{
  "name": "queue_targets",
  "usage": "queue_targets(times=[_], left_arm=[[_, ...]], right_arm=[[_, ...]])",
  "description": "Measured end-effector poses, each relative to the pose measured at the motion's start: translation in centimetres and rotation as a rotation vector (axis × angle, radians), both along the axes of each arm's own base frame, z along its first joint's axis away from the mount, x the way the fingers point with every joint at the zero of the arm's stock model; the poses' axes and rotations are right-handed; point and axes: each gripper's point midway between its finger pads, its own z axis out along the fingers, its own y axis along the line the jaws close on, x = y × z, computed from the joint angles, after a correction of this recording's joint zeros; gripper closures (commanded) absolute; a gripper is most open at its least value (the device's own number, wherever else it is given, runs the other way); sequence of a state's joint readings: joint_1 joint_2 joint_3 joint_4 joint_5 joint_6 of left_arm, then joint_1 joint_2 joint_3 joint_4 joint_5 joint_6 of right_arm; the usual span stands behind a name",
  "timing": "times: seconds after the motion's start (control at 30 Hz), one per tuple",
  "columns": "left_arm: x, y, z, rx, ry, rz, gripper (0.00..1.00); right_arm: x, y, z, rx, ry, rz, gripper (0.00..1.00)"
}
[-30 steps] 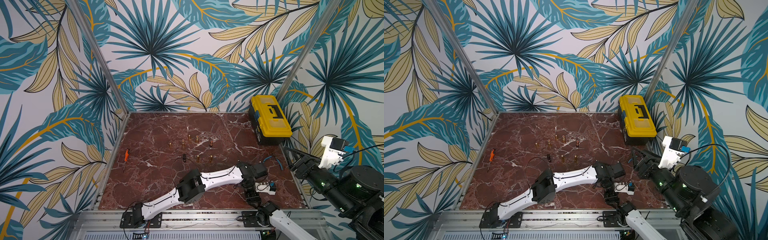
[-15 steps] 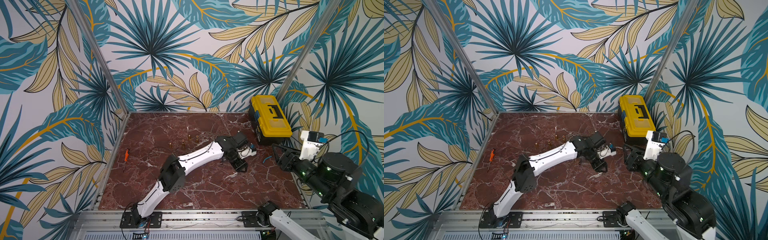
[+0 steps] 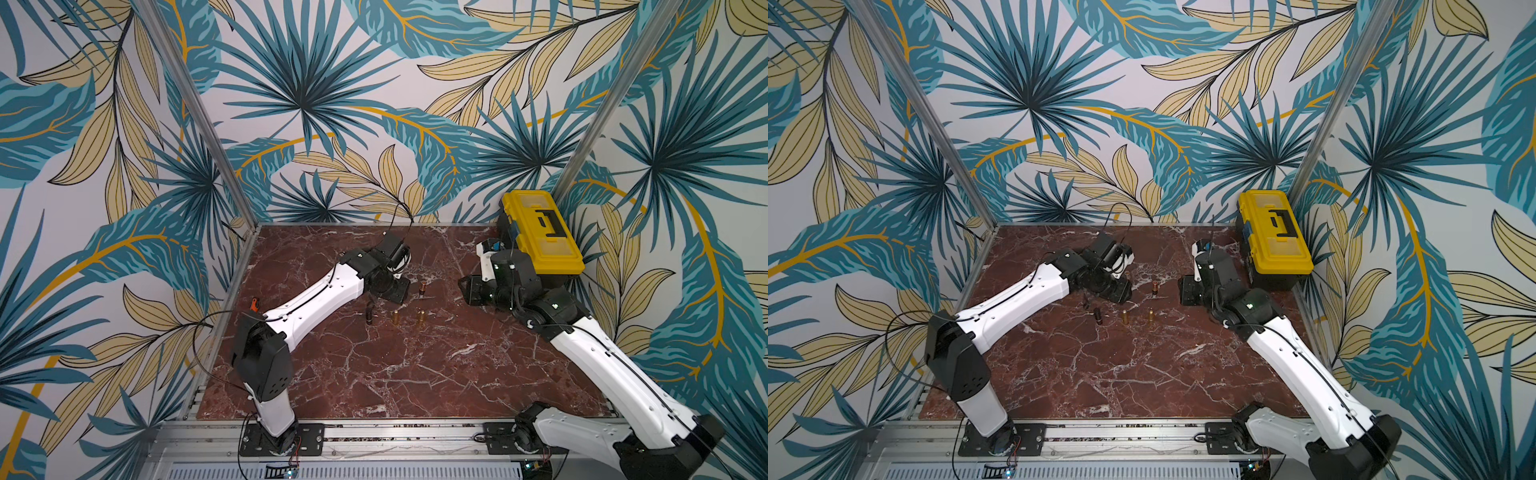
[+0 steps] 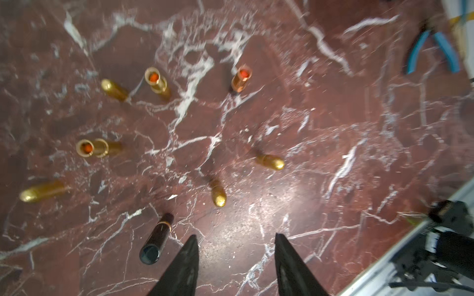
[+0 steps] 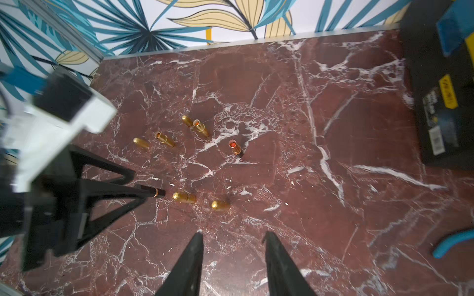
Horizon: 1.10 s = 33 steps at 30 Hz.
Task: Open the lipstick cap
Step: Pick up the lipstick at the center of the board.
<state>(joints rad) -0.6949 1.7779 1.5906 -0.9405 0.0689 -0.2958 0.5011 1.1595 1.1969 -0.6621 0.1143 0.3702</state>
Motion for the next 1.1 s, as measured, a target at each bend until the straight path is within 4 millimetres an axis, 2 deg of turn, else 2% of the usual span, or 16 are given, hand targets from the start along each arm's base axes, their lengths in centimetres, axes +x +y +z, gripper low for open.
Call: queue_targets(times=[0.1,0.2,0.43,0.67,1.1], left_arm=[[0.1,1.2,-3.3,0.071,0.057,0.033,0.54],[0.8,3.0,-4.5,0.113,0.073,0.084,0.54],[2.5,5.7,-4.5,0.146,0.053,0.166,0.50],[1.7,7.2,-6.2,0.183,0.097,0.183,0.51],[1.3,7.0,-6.5,0.168,0.121,0.179,0.54]], right_arm=[[0.9,0.8,-0.7,-0.005,0.001,0.016,0.56],[1.3,1.0,-0.5,0.000,-0.021,0.022,0.55],[2.0,1.7,-0.5,0.012,-0.037,0.039,0.54],[2.5,2.2,-1.3,0.005,-0.027,0.054,0.54],[2.7,2.5,-2.0,-0.006,-0.012,0.067,0.54]])
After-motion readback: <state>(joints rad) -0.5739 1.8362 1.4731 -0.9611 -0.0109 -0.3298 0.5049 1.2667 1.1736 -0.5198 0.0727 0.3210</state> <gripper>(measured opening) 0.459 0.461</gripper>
